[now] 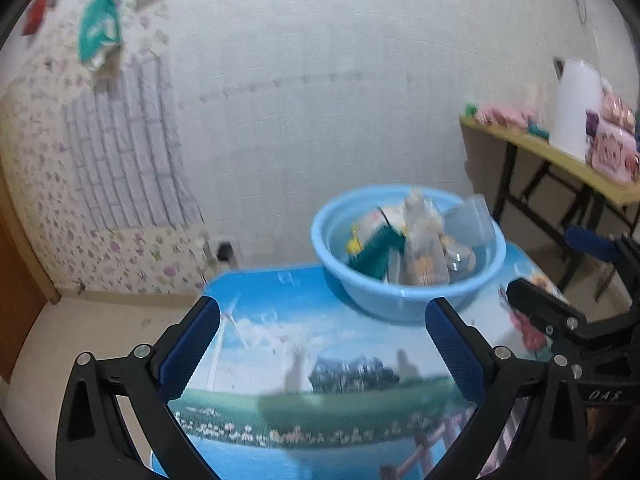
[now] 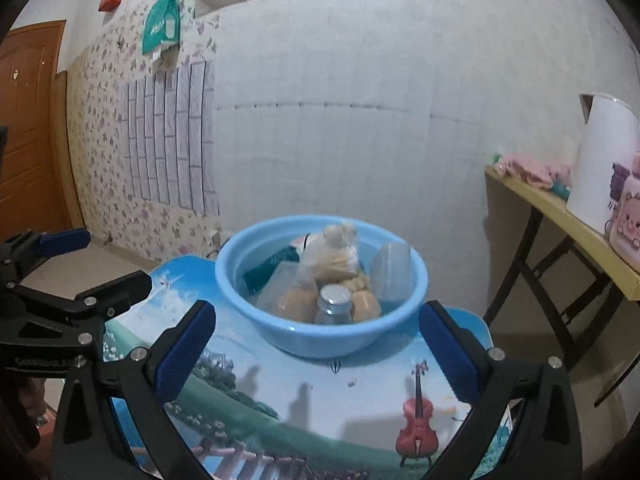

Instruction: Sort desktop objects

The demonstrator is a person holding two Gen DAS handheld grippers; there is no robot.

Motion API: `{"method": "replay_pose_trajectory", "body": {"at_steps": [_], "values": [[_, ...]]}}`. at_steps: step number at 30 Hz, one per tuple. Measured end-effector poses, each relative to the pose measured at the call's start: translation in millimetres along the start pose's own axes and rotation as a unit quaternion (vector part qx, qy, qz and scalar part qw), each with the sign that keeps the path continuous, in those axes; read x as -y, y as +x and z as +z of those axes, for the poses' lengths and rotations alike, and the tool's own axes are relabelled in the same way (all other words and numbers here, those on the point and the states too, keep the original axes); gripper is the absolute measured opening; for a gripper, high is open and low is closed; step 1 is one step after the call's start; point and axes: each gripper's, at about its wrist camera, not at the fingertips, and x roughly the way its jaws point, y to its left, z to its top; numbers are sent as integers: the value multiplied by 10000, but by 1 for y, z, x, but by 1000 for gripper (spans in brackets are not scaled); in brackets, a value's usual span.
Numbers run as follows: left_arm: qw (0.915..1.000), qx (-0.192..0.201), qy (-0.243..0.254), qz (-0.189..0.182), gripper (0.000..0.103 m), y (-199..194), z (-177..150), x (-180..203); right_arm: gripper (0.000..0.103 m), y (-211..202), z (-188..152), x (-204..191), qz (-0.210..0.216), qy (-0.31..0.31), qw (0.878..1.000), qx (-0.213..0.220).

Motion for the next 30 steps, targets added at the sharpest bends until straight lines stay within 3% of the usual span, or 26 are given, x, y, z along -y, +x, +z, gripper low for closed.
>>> {"method": "replay_pose_trajectory", "body": {"at_steps": [3, 10, 15, 21, 26, 30], "values": [[9997, -229, -107, -51, 103, 9, -2, -2, 103, -1, -2, 2, 30, 122, 9999, -75], [9995, -304, 22, -85, 103, 15, -9, 7, 103, 1, -3, 8, 120, 320, 9993, -169], [9974, -480, -313, -436, 103, 20, -10, 1, 103, 1, -2, 8, 185, 376, 9989, -229], [9986, -351, -345, -199, 103, 15, -13, 0, 103, 6, -5, 9, 47, 426, 9982, -415], [9986, -430, -292, -88, 103, 16, -17, 1, 103, 11, -7, 15, -382, 519, 9965, -524], [9985, -422, -321, -125, 103, 17, -18, -1, 103, 10, -8, 19, -310, 636, 9963, -487]]}}
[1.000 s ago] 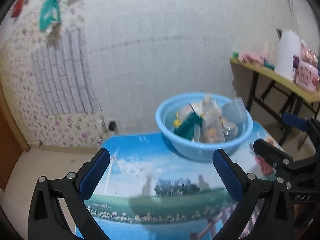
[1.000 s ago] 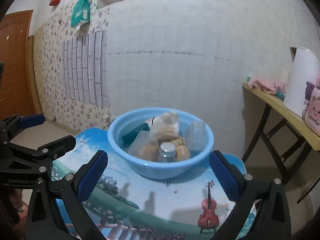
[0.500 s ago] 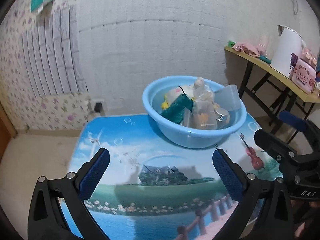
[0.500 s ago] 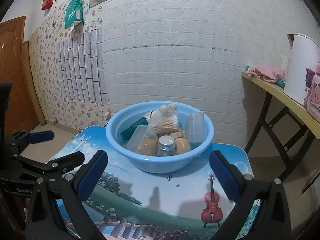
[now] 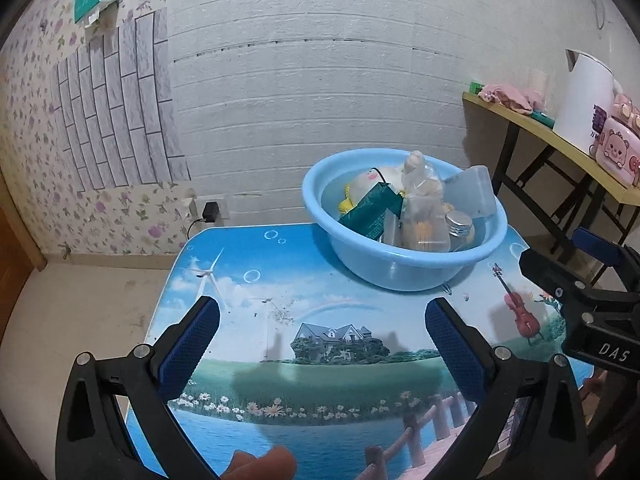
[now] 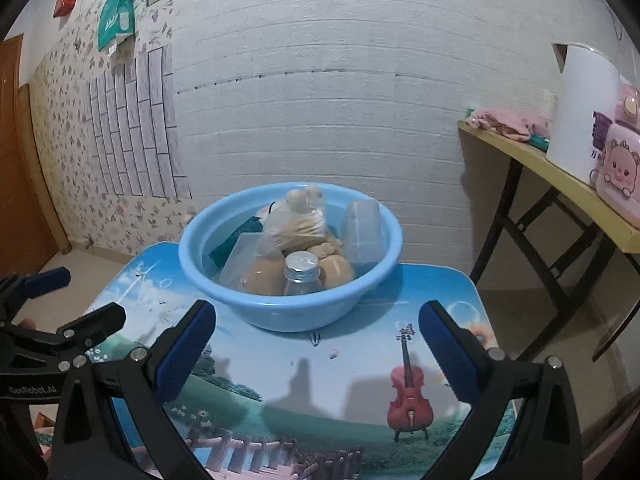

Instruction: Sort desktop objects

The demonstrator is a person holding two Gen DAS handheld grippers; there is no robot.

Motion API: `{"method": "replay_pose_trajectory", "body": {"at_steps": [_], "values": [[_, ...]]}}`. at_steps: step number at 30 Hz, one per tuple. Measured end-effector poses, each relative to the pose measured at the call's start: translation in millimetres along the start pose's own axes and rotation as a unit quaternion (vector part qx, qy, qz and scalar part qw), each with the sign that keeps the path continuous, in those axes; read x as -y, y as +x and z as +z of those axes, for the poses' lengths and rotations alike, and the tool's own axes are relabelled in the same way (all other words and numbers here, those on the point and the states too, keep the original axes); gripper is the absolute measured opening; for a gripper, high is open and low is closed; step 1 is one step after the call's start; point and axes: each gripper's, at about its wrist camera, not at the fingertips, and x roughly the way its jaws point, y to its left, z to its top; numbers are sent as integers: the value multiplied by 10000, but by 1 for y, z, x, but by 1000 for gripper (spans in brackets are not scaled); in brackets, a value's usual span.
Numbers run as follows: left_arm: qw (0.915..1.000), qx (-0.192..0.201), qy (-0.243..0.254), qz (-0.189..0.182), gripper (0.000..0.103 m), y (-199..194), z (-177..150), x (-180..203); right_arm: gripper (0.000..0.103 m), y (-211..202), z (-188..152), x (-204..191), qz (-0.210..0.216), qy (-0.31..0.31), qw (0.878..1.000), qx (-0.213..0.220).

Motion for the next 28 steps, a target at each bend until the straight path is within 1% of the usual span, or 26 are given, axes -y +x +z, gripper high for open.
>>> {"method": "replay_pose_trajectory", "body": {"at_steps": [4, 9, 15, 18, 28], "values": [[10000, 14, -34, -14, 103, 0, 0, -2, 103, 0, 1, -2, 33, -51, 10000, 35], [10000, 16, -7, 72, 103, 3, -1, -2, 103, 1, 0, -4, 11, -78, 10000, 48], [10000, 30, -22, 31, 103, 4, -2, -3, 103, 4, -3, -5, 43, -93, 9999, -20], [10000, 45, -54, 31, 103, 4, -2, -5, 103, 2, -3, -6, -16, -146, 9999, 41], [9999, 61, 91, 36, 103, 3, -5, -1, 103, 4, -5, -8, 32, -176, 9998, -7]]}}
